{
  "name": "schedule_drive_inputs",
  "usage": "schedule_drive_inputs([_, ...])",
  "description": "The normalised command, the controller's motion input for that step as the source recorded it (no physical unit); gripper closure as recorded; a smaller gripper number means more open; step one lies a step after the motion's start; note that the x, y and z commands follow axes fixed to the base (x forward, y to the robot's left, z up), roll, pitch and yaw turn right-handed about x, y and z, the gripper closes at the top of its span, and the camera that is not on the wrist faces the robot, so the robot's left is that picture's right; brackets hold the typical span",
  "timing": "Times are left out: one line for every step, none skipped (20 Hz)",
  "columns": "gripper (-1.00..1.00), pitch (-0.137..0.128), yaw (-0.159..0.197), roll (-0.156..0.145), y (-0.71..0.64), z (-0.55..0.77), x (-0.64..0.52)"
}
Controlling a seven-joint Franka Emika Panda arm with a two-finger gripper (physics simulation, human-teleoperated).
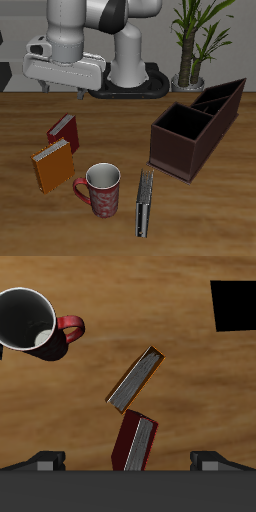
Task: Place the orange book into the left desk caddy's left compartment and place the striped book into the left desk caddy's right compartment and place the red book into the left desk caddy's right compartment
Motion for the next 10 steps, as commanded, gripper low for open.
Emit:
schedule_drive_inputs([-1.00,-0.024,-0.018,-0.036,-0.44,0.01,0.22])
schedule_drive_inputs([-1.00,-0.063,-0.050,-0.158,-0.46,0.04,0.27])
schedule_drive_inputs([-1.00,-0.063,-0.099,-0.098,-0.44,0.01,0.18])
schedule_drive_inputs([-1.00,0.025,-0.054,0.011,-0.21,-0.13,0.30])
schedule_drive_inputs([-1.00,-0.032,0.025,-0.050,-0.20,-0.16,0.26])
schedule_drive_inputs([-1.00,0.010,0.010,-0.085,-0.20,-0.20,0.28])
schedule_drive_inputs([-1.00,0.015,-0.035,0.035,-0.16,-0.19,0.29])
schedule_drive_inputs([-1.00,0.000,0.000,0.000,0.04,-0.01,0.06])
schedule_drive_inputs([-1.00,-0.018,-0.100,-0.068,-0.29,-0.16,0.33])
schedule_drive_inputs([-1.00,-0.011,0.027,0.045,-0.10,-0.13,0.28])
